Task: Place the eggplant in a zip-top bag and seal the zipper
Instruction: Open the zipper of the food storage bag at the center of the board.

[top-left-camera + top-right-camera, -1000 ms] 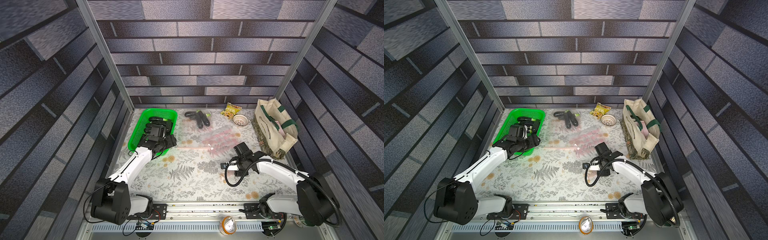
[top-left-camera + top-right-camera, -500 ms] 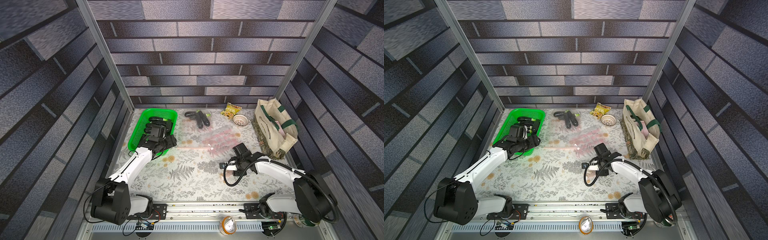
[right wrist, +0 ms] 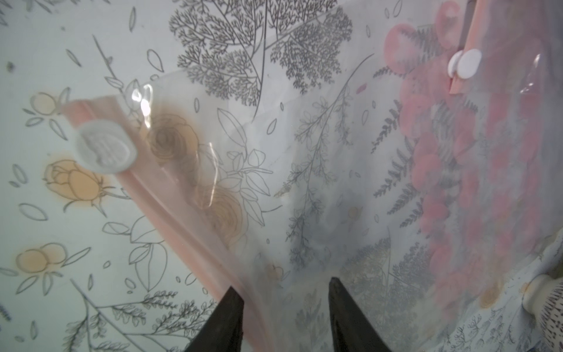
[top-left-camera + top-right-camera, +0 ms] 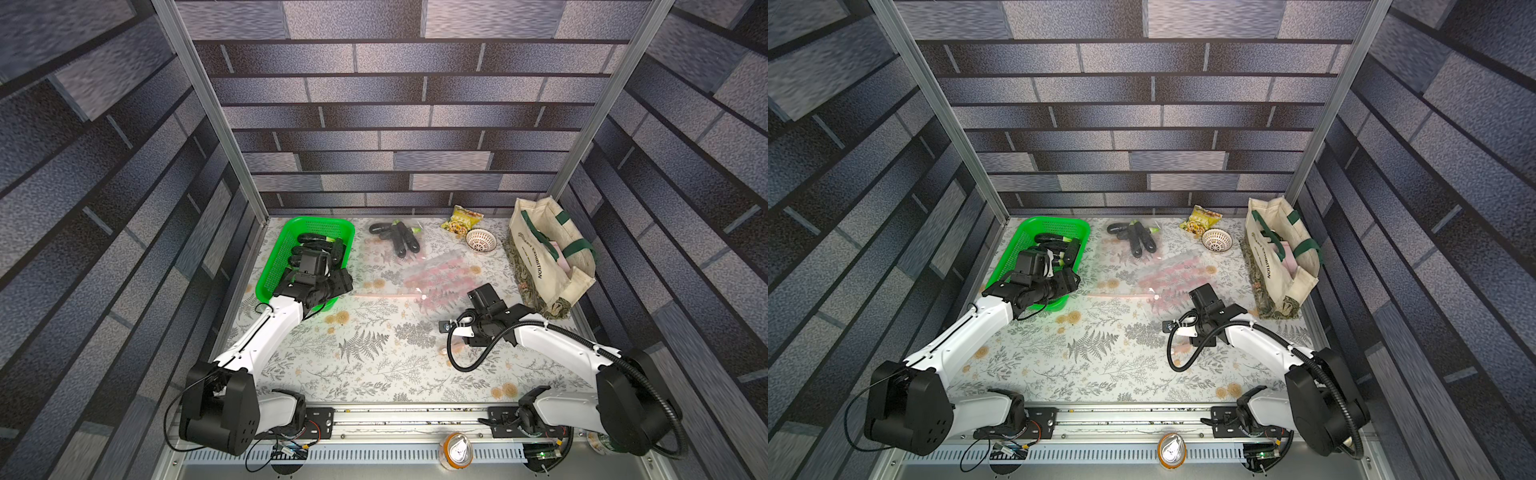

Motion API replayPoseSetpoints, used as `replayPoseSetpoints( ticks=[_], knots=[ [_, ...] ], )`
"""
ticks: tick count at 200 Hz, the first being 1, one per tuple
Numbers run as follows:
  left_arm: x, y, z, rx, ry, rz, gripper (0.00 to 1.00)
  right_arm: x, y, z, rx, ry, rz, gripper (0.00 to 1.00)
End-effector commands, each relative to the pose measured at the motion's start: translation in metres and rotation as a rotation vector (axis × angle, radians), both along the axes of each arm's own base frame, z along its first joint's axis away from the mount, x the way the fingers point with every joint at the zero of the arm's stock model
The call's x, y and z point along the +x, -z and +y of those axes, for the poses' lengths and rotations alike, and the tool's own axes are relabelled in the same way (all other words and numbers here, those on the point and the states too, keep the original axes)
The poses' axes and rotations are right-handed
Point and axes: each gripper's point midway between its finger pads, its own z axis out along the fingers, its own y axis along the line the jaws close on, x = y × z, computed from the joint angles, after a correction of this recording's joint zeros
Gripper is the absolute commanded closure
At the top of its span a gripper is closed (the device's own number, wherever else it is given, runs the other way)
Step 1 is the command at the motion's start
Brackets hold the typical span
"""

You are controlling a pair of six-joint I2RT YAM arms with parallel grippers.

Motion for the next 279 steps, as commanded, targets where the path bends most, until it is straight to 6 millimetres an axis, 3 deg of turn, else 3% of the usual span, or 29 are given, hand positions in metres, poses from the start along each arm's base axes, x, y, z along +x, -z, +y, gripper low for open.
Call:
replayPoseSetpoints(
  ticks=[1, 24, 52, 85, 103, 129, 154, 165, 170, 189, 212, 225, 257, 269, 279],
  knots=[
    [-0.002, -0.005, 0.006, 0.019, -0.006, -0.017, 0.17, 0.003, 0.003, 0.008, 0.019, -0.009, 0.001, 0.54],
    [-0.003, -0.006, 0.007, 0.023, -0.007, -0.020, 0.17, 0.008, 0.009, 0.009, 0.027, -0.003, -0.022, 0.54],
    [-0.004, -0.009, 0.008, 0.021, -0.011, -0.031, 0.17, 0.013, 0.007, 0.011, 0.039, -0.001, -0.050, 0.64],
    [-0.005, -0.018, 0.008, 0.015, -0.010, -0.045, 0.17, 0.012, -0.019, 0.015, 0.082, 0.007, -0.062, 0.89],
    [-0.007, -0.030, 0.007, 0.012, -0.003, -0.068, 0.17, 0.008, -0.049, 0.017, 0.123, 0.007, -0.090, 1.00],
    [-0.009, -0.049, 0.007, 0.016, 0.006, -0.110, 0.17, 0.000, -0.094, 0.008, 0.128, 0.017, -0.126, 1.00],
    [-0.012, -0.065, 0.009, 0.024, 0.013, -0.137, 0.17, 0.004, -0.142, -0.004, 0.125, 0.112, -0.175, 1.00],
    [-0.013, -0.072, 0.008, 0.024, 0.017, -0.150, 0.17, 0.014, -0.167, -0.009, 0.150, 0.224, -0.212, 1.00],
    [-0.013, -0.074, 0.008, 0.023, 0.017, -0.155, 0.17, 0.024, -0.190, -0.011, 0.187, 0.292, -0.256, 1.00],
    [-0.015, -0.083, 0.008, 0.021, 0.016, -0.176, 0.17, 0.049, -0.242, -0.030, 0.257, 0.591, -0.355, 1.00],
    [-0.017, -0.088, 0.008, 0.030, 0.010, -0.188, 0.18, 0.073, -0.300, -0.079, 0.235, 0.973, -0.556, 1.00],
    [-0.017, -0.088, 0.008, 0.039, 0.011, -0.190, 0.18, 0.073, -0.327, -0.108, 0.179, 1.124, -0.661, 1.00],
    [-0.017, -0.090, 0.004, 0.049, 0.018, -0.191, 0.17, 0.066, -0.377, -0.143, 0.120, 1.319, -0.835, 1.00],
    [-0.017, -0.090, 0.003, 0.051, 0.021, -0.192, 0.17, 0.064, -0.381, -0.145, 0.135, 1.339, -0.841, 1.00],
    [-0.016, -0.091, 0.002, 0.049, 0.023, -0.195, 0.17, 0.065, -0.373, -0.141, 0.130, 1.330, -0.800, 1.00]
  ],
)
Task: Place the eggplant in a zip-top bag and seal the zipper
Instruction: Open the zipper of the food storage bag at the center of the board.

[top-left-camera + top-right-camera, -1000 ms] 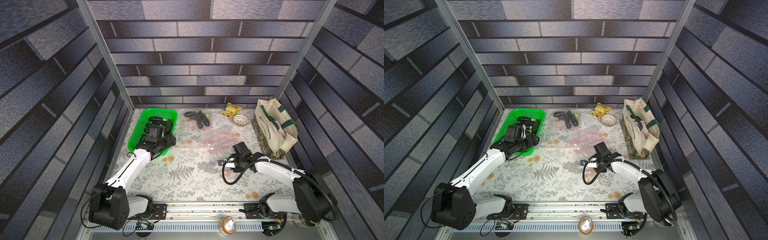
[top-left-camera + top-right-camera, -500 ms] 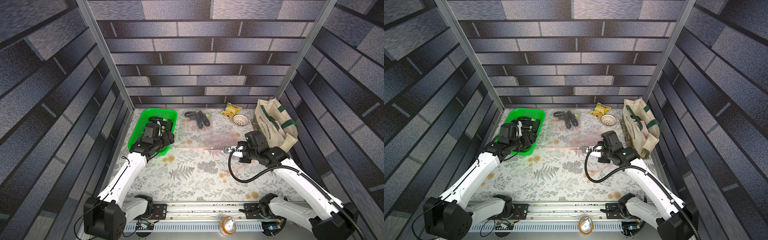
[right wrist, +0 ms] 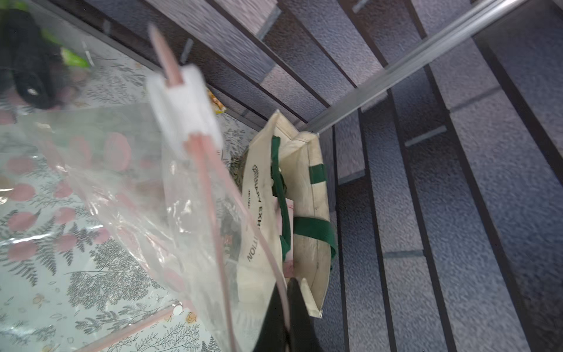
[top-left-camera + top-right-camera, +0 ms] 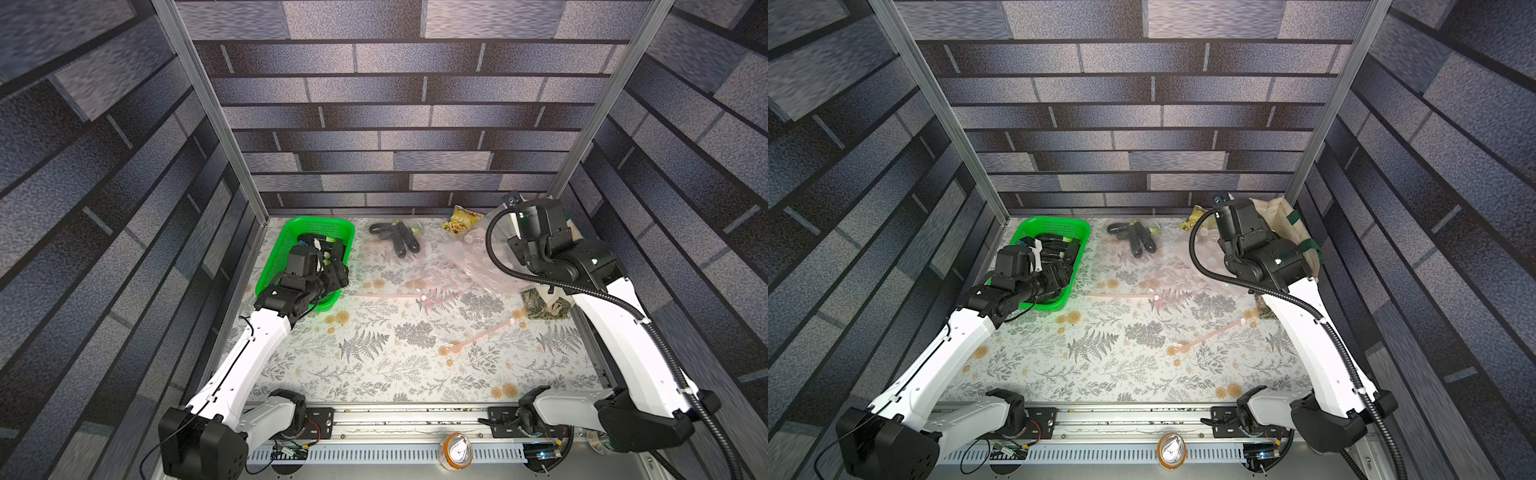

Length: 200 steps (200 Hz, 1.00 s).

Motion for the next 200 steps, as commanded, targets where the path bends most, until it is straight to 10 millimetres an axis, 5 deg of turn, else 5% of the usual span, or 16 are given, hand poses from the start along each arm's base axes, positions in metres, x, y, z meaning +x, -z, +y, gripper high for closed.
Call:
replayPoseSetpoints(
  ticks=[1, 13, 31, 61, 74, 91, 134, 163, 200],
  knots=[
    [0.002, -0.016, 0.000, 0.026, 0.004, -0.036, 0.17, -0.017, -0.002, -0.026, -0.027, 0.153, 0.000, 1.00],
    [0.002, -0.016, -0.002, 0.022, 0.008, -0.035, 0.17, -0.014, 0.020, -0.017, -0.021, 0.134, 0.077, 1.00],
    [0.001, -0.012, -0.007, 0.018, 0.016, -0.025, 0.17, -0.008, 0.078, 0.020, 0.047, 0.038, 0.293, 1.00],
    [-0.005, 0.001, -0.027, -0.045, 0.053, 0.016, 0.19, -0.016, 0.182, 0.140, 0.480, -0.187, 0.630, 1.00],
    [-0.010, 0.008, -0.037, -0.060, 0.065, 0.032, 0.19, -0.019, 0.210, 0.186, 0.670, -0.242, 0.701, 1.00],
    [-0.015, 0.016, -0.050, -0.073, 0.084, 0.048, 0.19, -0.014, 0.236, 0.222, 0.864, -0.233, 0.745, 1.00],
    [-0.026, 0.037, -0.095, -0.174, 0.164, 0.075, 0.21, -0.009, 0.273, 0.258, 1.025, -0.218, 0.811, 1.00],
    [-0.029, 0.051, -0.133, -0.239, 0.239, 0.102, 0.23, -0.014, 0.285, 0.266, 1.074, -0.237, 0.833, 1.00],
    [-0.029, 0.045, -0.178, -0.291, 0.332, 0.062, 0.27, -0.018, 0.292, 0.270, 1.150, -0.234, 0.820, 1.00]
  ],
)
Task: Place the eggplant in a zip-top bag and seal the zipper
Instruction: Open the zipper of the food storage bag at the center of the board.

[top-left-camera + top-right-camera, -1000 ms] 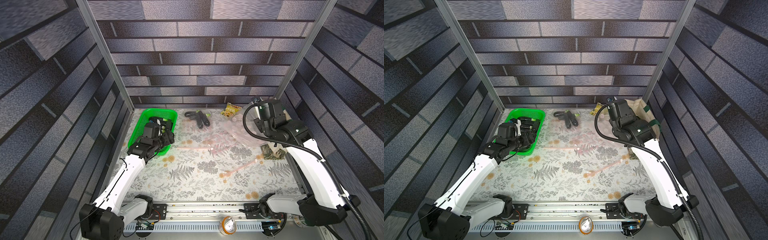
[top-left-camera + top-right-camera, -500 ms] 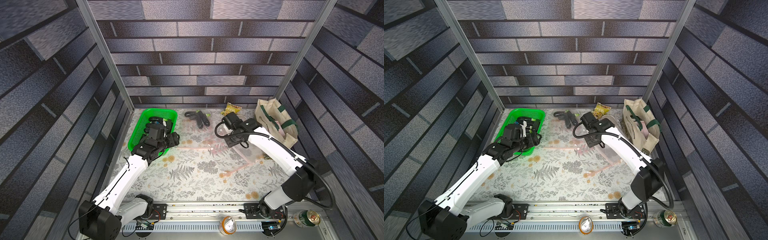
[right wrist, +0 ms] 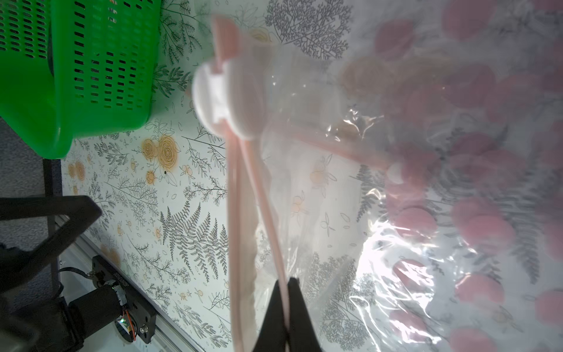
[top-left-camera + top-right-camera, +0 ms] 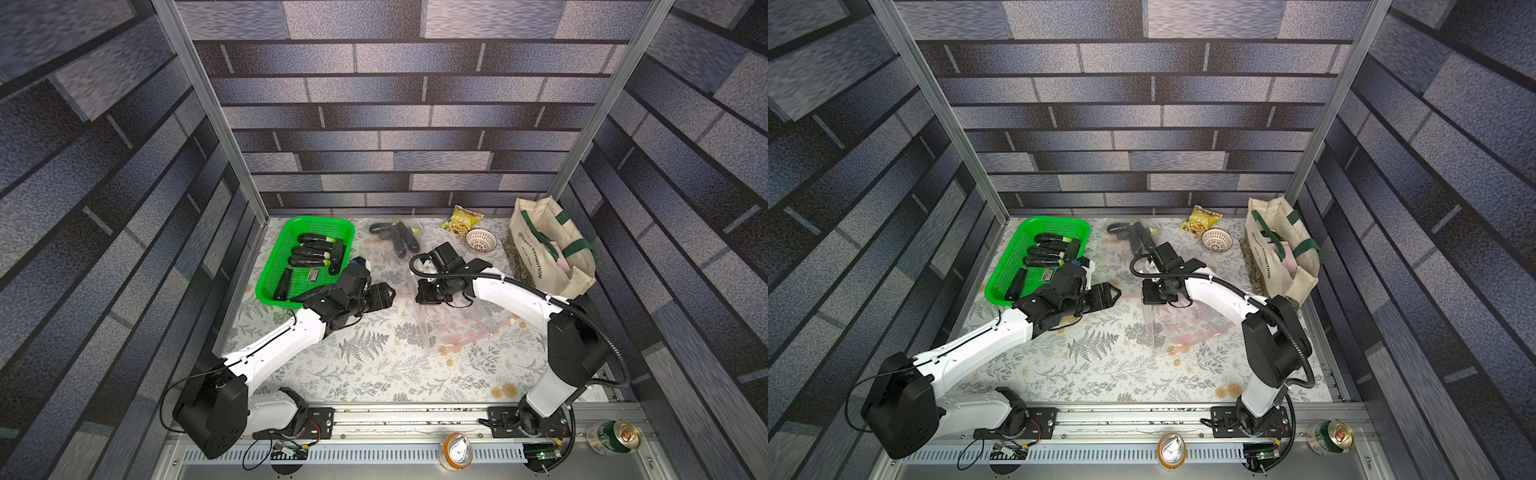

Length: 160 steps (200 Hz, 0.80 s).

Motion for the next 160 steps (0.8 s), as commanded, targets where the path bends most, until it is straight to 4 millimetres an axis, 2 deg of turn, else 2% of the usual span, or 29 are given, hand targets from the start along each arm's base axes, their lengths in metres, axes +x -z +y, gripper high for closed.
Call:
replayPoseSetpoints(
  ticks=[1, 63, 112, 160],
  knots=[
    [0.004, -0.022, -0.030, -0.104, 0.039, -0.062, 0.27, 0.001, -0.009, 0.014, 0.106, 0.023, -0.009, 1.00],
    [0.013, 0.008, -0.047, -0.043, 0.015, -0.010, 0.35, 0.000, -0.009, 0.021, 0.172, 0.053, 0.012, 1.00],
    [0.022, 0.028, -0.047, 0.039, -0.024, 0.013, 0.44, -0.004, -0.014, 0.021, 0.195, 0.050, 0.007, 1.00],
    [0.021, 0.046, -0.034, 0.162, -0.060, 0.033, 0.49, -0.003, -0.022, 0.010, 0.161, 0.069, -0.035, 1.00]
  ],
)
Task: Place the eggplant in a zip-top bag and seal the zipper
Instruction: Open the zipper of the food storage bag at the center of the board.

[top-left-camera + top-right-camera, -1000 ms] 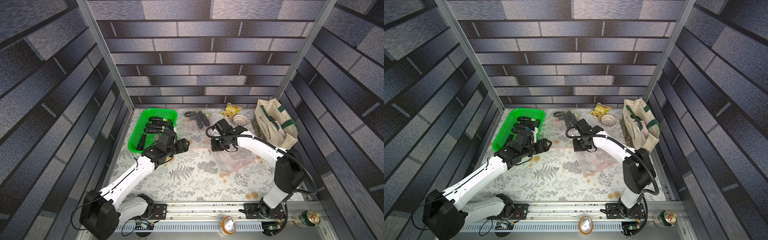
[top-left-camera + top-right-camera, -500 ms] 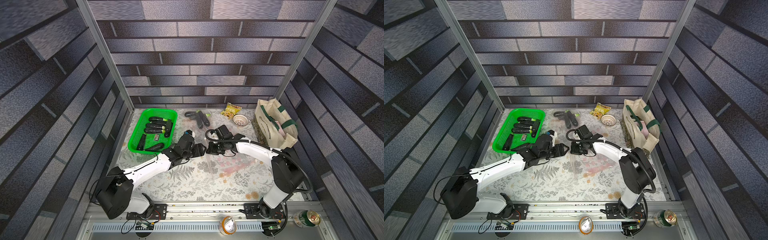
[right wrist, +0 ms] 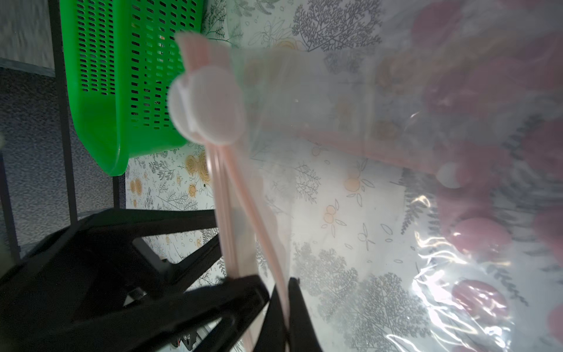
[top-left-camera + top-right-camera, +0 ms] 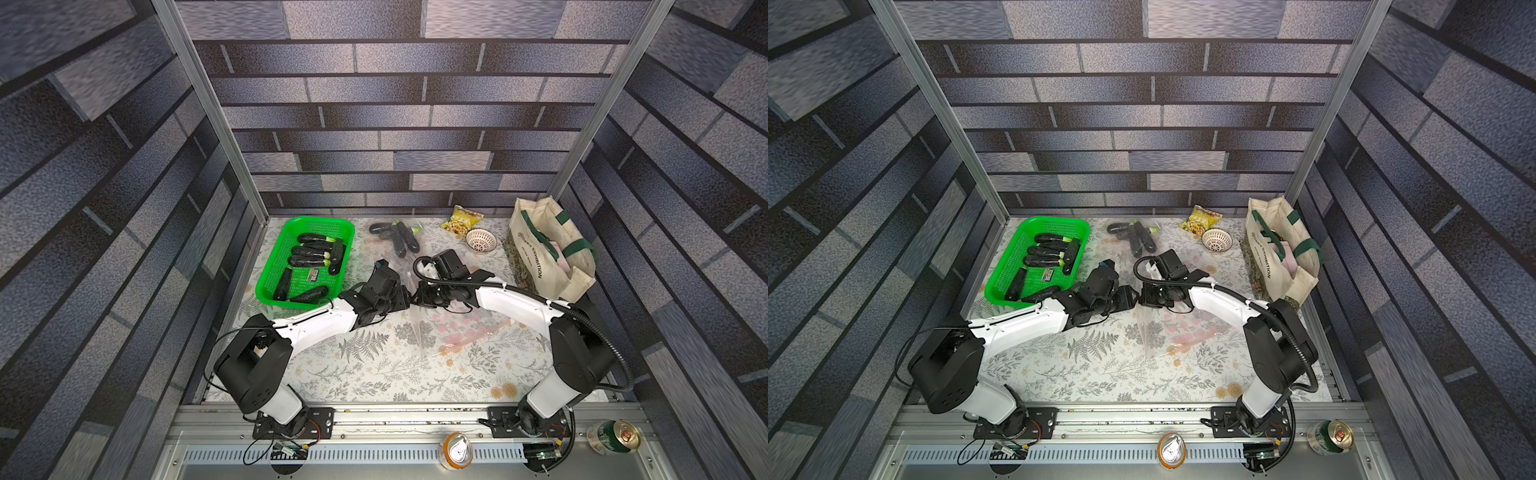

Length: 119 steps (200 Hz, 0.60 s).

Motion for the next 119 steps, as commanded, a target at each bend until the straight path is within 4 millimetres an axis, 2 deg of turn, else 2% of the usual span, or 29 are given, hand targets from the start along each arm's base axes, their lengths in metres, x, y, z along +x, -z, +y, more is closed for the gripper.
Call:
replayPoseSetpoints(
  ticks=[1, 26, 44, 86, 89, 93, 119],
  knots=[
    [0.002, 0.005, 0.008, 0.079, -0.028, -0.002, 0.49, -0.002, -0.013, -0.004, 0.000, 0.010, -0.036, 1.00],
    [-0.005, 0.014, 0.014, 0.110, -0.030, 0.027, 0.55, -0.001, -0.014, -0.007, -0.014, 0.027, -0.039, 1.00],
    [-0.009, 0.016, 0.010, 0.087, -0.021, 0.036, 0.63, 0.001, -0.014, -0.009, -0.019, 0.048, -0.042, 1.00],
    [-0.012, 0.011, -0.021, -0.065, -0.001, 0.029, 0.69, 0.002, -0.024, -0.003, 0.036, 0.063, -0.051, 1.00],
    [-0.013, 0.012, -0.022, -0.069, -0.002, 0.033, 0.71, 0.002, -0.025, -0.003, 0.039, 0.065, -0.053, 1.00],
    [-0.013, 0.013, -0.024, -0.072, -0.006, 0.035, 0.73, -0.005, -0.013, -0.008, 0.020, 0.067, -0.030, 1.00],
    [-0.012, 0.016, -0.025, -0.087, -0.056, 0.047, 0.92, -0.008, -0.014, -0.018, 0.004, 0.101, -0.047, 1.00]
  ],
)
